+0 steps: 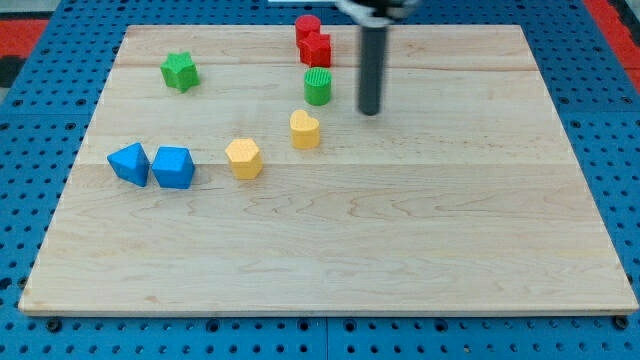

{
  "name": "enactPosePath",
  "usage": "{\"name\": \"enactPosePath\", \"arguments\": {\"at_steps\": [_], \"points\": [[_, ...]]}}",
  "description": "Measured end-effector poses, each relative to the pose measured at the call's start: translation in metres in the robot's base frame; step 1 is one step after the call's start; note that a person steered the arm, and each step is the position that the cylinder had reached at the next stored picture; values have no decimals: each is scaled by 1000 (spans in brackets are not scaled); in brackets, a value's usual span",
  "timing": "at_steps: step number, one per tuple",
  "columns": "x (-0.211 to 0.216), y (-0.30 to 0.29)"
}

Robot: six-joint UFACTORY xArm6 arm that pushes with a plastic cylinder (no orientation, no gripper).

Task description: Move the red circle slightly to the left

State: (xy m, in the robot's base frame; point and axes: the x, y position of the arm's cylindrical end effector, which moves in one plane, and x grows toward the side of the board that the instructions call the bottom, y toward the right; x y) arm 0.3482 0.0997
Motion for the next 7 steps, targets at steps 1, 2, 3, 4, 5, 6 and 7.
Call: {"name": "enactPosePath", "arguments": {"at_steps": [1, 2, 3, 4, 5, 6, 7], "points": [[-88, 27], [-156, 31], [-156, 31], [-157, 15], [-155, -38], [-156, -44], [-155, -79]]}}
